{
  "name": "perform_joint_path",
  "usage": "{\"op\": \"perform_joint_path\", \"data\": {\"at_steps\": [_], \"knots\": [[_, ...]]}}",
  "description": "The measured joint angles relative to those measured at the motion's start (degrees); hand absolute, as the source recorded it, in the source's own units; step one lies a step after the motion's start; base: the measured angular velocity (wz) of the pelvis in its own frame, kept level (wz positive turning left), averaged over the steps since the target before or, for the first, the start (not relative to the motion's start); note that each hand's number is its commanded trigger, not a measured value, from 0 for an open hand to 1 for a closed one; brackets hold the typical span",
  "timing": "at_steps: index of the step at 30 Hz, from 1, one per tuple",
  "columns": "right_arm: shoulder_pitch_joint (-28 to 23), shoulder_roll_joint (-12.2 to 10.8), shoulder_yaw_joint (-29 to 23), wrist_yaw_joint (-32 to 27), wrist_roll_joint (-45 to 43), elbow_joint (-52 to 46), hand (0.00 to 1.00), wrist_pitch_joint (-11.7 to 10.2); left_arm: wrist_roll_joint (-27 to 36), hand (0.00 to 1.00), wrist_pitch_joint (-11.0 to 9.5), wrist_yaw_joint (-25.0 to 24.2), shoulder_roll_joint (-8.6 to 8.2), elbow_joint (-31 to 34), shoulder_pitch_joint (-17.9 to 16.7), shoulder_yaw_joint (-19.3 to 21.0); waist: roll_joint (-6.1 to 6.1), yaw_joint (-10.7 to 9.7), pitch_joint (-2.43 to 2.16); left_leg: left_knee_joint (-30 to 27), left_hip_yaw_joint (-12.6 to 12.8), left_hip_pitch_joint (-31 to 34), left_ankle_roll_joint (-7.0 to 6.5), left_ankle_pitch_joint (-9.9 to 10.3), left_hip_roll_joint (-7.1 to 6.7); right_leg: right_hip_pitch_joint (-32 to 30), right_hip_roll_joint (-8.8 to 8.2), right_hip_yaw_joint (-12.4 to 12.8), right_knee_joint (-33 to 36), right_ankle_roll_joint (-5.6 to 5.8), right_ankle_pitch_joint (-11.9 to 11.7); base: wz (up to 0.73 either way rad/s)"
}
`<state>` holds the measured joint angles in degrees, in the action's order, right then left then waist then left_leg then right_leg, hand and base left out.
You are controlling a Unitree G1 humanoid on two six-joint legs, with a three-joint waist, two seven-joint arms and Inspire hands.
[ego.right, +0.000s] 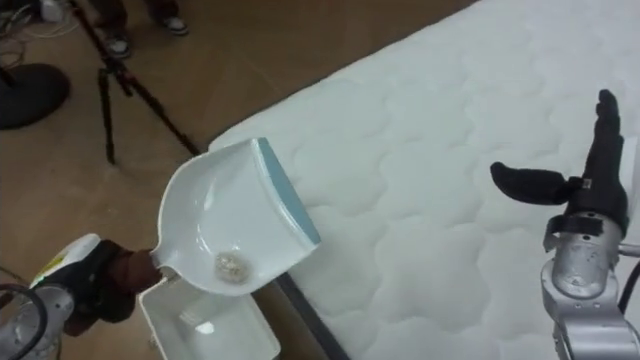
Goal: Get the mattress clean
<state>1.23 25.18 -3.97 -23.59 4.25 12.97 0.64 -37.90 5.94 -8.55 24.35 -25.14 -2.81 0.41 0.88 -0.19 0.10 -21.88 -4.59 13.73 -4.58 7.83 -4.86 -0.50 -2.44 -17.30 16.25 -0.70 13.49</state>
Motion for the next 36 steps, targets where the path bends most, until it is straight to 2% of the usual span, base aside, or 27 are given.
{"op": "perform_joint_path", "data": {"at_steps": [3, 5, 6, 7, 8, 9, 11, 12, 13, 14, 15, 16, 17, 18, 20, 22, 23, 25, 27, 28, 29, 30, 31, 33, 34, 35, 36], "knots": [[0.05, -0.04, 0.49, 0.02, 0.01, -0.28, 0.0, -0.01, -0.03, 1.0, 0.07, 0.04, 0.21, -0.01, 0.02, 0.5, -0.14, 1.12, 0.11, -0.88, -3.32, 1.07, -0.08, -0.04, -1.18, -1.17, 0.18, 1.18, 1.45, 0.26, 0.2, 0.52], [0.03, -0.28, 0.55, -0.1, 0.0, -0.27, 0.0, -0.04, -0.53, 1.0, 0.03, 0.04, 0.21, -0.01, 0.01, 0.38, -0.34, 1.4, 0.27, -0.83, -6.93, 1.24, 0.31, -0.62, -2.33, -3.27, 0.77, 5.02, 4.5, 0.56, 0.91, 0.73], [0.11, -0.28, 0.56, -0.22, -0.02, -0.27, 0.0, -0.11, -0.52, 1.0, 0.04, 0.04, 0.21, 0.01, 0.01, 0.39, -0.27, 1.45, 0.3, -0.82, -7.6, 1.31, 0.4, -0.8, -2.7, -3.91, 1.03, 5.7, 4.39, 0.54, 0.9, 0.81], [0.47, -0.28, 0.67, -0.7, -0.05, -0.14, 0.0, -0.54, -0.52, 1.0, 0.03, 0.05, 0.17, 0.02, 0.04, 0.36, -0.09, 1.37, 0.42, -1.15, -8.85, 1.72, 0.41, -1.13, -3.8, -5.23, 1.0, 5.6, 4.42, -0.57, 1.06, 0.8], [0.75, -0.26, 0.69, -1.69, -0.1, -0.07, 0.0, -0.88, -0.57, 1.0, -0.02, 0.03, -0.37, 0.02, 0.05, 0.14, -0.66, 1.18, 0.3, -1.99, -8.86, 2.91, 0.26, -1.47, -4.14, -5.11, 0.35, 4.2, 5.01, -0.93, 1.28, 0.78], [0.96, -0.31, 0.72, -2.2, -0.09, -0.08, 0.0, -1.04, -0.6, 1.0, -0.13, -0.02, -0.57, 0.1, 0.07, 0.1, -1.03, 1.07, 0.53, -2.18, -7.46, 3.75, 0.2, -1.8, -3.75, -4.95, 0.07, 2.76, 5.2, -1.06, 1.2, 1.06], [0.75, -0.57, 0.75, -3.73, -0.04, -0.02, 0.0, -1.35, -1.16, 1.0, -0.07, -1.08, -0.68, 0.49, 1.01, -0.68, -1.93, -1.15, 1.09, -2.85, 9.92, 6.12, -0.45, -2.01, 1.59, -4.83, -2.08, -3.4, 6.71, -1.02, 3.43, 1.23], [0.75, -0.72, 0.76, -3.8, 0.12, -0.01, 0.0, -1.36, -1.2, 1.0, 0.0, -1.18, -0.68, 0.47, 1.19, -1.02, -1.79, -1.14, 1.14, -2.87, 11.51, 6.28, -0.29, -1.47, 1.79, -5.49, -2.78, -3.79, 8.13, -0.68, 4.21, 0.64], [0.88, -0.92, 1.15, -3.78, 0.53, -0.01, 0.0, -1.68, -1.72, 1.0, 0.01, -1.29, -0.73, 0.44, 1.11, -1.29, -1.24, -0.25, 1.19, -2.8, 11.2, 6.4, 0.85, -0.84, 0.85, -6.49, -4.06, -4.2, 9.91, -0.11, 4.99, 0.35], [0.85, -1.26, 1.54, -3.76, 0.76, 0.0, 0.0, -2.07, -2.53, 1.0, 0.02, -1.48, -0.67, 0.45, 1.12, -1.25, -0.19, -0.45, 1.1, -0.95, 9.62, 6.07, 4.35, -1.68, -0.98, -6.5, -5.32, -5.15, 9.54, 0.21, 4.96, 0.42], [0.9, -1.58, 1.5, -3.77, 0.74, -0.08, 0.0, -2.09, -2.75, 1.0, 0.01, -1.49, -0.62, 0.52, 1.14, -1.15, 0.5, -1.17, 0.97, -0.83, 9.74, 6.17, 5.81, -1.88, -1.37, -6.29, -6.26, -6.56, 8.71, 0.11, 4.45, 0.51], [1.46, -1.74, 1.27, -3.8, 0.64, -0.18, 0.0, -2.54, -2.53, 1.0, -0.13, -1.51, -0.35, 0.54, 1.5, -1.13, 0.27, -0.87, 1.09, -5.96, 13.39, 7.74, 2.4, 0.49, 2.42, -6.16, -6.95, -9.63, 8.67, 0.73, 4.04, 0.03], [2.26, -2.12, 1.57, -3.62, 0.64, 0.02, 0.0, -2.66, -2.22, 1.0, 0.03, -1.58, 0.15, 0.31, 1.57, -1.15, -0.81, 0.6, 1.24, -12.03, 13.9, 9.01, 1.62, 5.85, 6.38, -5.57, -6.97, -11.96, 11.12, 2.2, 4.98, -0.25], [2.29, -2.48, 1.71, -3.37, 0.58, 0.21, 0.0, -2.72, -2.31, 1.0, 0.22, -1.57, 0.19, 0.22, 1.62, -1.19, -1.25, 0.97, 1.5, -13.16, 12.6, 9.11, 0.65, 6.76, 6.04, -5.81, -6.58, -12.02, 12.09, 2.93, 5.45, 0.0], [1.61, -3.42, 2.01, -2.62, 0.41, 0.66, 0.0, -2.56, -2.64, 1.0, 0.25, -1.57, 0.4, 0.37, 1.97, -1.89, -0.46, -1.25, 1.08, -9.55, 10.17, 7.74, 0.72, 5.41, 3.12, -6.65, -6.56, -9.19, 11.8, 2.97, 5.52, 0.64], [1.92, -3.43, 2.05, -2.4, 0.2, 1.29, 0.0, -2.7, -2.93, 1.0, -0.43, -1.58, 0.45, 0.51, 2.0, -2.0, -0.82, -0.82, 1.13, -6.54, 10.31, 5.68, 1.07, 4.39, 2.08, -7.34, -6.26, -6.92, 9.73, 2.96, 4.9, 0.27], [1.83, -3.43, 2.17, -1.92, 0.04, 2.24, 0.0, -2.75, -3.14, 1.0, -0.27, -1.67, 0.78, 0.53, 2.0, -1.96, -1.23, -0.72, 1.1, -5.46, 10.19, 4.56, 0.83, 4.11, 1.5, -7.29, -6.28, -6.3, 9.29, 2.88, 3.53, 0.17], [1.74, -3.46, 2.53, -1.5, 0.05, 3.26, 0.0, -2.74, -3.15, 1.0, 0.11, -1.94, 1.78, 0.67, 2.01, -1.73, -1.5, -0.33, 1.06, -5.42, 9.93, 3.88, 0.62, 4.2, 0.64, -7.16, -6.67, -6.31, 9.62, 3.11, 0.9, 0.26], [1.73, -3.68, 2.83, -1.48, 0.06, 4.16, 0.0, -2.73, -3.16, 1.0, 0.36, -2.36, 2.29, 0.68, 2.46, -1.71, -1.99, -0.28, 1.02, -5.41, 9.03, 3.64, 0.49, 4.26, -0.03, -6.92, -7.26, -6.54, 10.77, 3.29, 1.13, 0.27], [1.78, -3.86, 3.34, -1.51, 0.06, 4.51, 0.0, -2.72, -3.19, 1.0, 0.35, -2.82, 2.59, 0.73, 2.95, -1.73, -2.09, 0.63, 0.98, -5.48, 9.03, 3.55, -1.14, 4.19, -0.12, -7.5, -7.56, -6.07, 12.6, 3.49, 1.52, 0.15], [2.05, -3.93, 4.58, -1.23, 0.11, 5.24, 0.0, -2.72, -3.2, 1.0, 0.32, -3.33, 3.12, 0.75, 3.27, -1.73, -2.07, 0.87, 0.99, -5.81, 8.75, 3.21, -3.71, 4.14, -0.27, -7.9, -8.06, -6.0, 15.02, 3.49, 2.13, 0.17], [2.13, -3.94, 5.12, -1.02, 0.08, 5.58, 0.0, -2.72, -3.21, 1.0, 0.29, -3.43, 3.25, 0.75, 3.29, -1.73, -2.03, 0.79, 0.99, -6.0, 8.34, 2.93, -4.28, 4.28, -0.54, -8.1, -8.42, -5.78, 16.59, 3.57, 2.39, 0.33], [2.16, -3.99, 5.21, -0.18, 0.06, 6.2, 0.0, -2.72, -3.28, 1.0, -0.02, -3.52, 3.25, 0.78, 3.34, -1.73, -2.08, 0.66, 0.99, -6.57, 7.52, 2.52, -4.89, 4.76, -0.97, -9.0, -9.03, -4.64, 20.23, 3.57, 2.47, 0.45], [2.13, -4.0, 5.16, 0.15, 0.04, 7.53, 0.0, -2.59, -3.43, 1.0, -0.61, -3.66, 3.59, 0.81, 4.15, -1.74, -2.14, 0.41, 1.05, -8.21, 5.25, 2.37, -4.93, 5.9, -1.98, -11.98, -9.29, -0.82, 26.92, 3.65, 2.07, 0.52], [2.1, -3.95, 5.17, 0.59, 0.11, 7.82, 0.0, -2.58, -2.82, 1.0, -1.01, -3.63, 3.8, 0.77, 4.8, -1.87, -2.23, 0.28, 1.13, -8.96, 4.33, 2.36, -5.45, 6.62, -2.23, -14.42, -8.75, 1.93, 29.8, 3.84, 2.3, 0.45], [2.11, -3.96, 5.38, 0.86, 0.43, 7.88, 0.0, -2.65, -2.07, 1.0, -1.28, -3.63, 3.8, 0.78, 5.26, -1.92, -2.41, 0.35, 1.28, -9.04, 3.74, 2.3, -5.25, 6.69, -2.33, -16.95, -8.02, 3.71, 30.24, 3.75, 2.78, 0.39], [2.11, -3.96, 5.5, 1.15, 0.44, 8.03, 0.0, -2.66, -2.05, 1.0, -1.44, -3.64, 3.8, 0.78, 5.57, -1.92, -2.48, 0.33, 1.32, -9.03, 3.42, 2.29, -5.01, 6.55, -2.4, -18.18, -7.75, 4.16, 29.53, 3.8, 3.0, 0.49]]}}
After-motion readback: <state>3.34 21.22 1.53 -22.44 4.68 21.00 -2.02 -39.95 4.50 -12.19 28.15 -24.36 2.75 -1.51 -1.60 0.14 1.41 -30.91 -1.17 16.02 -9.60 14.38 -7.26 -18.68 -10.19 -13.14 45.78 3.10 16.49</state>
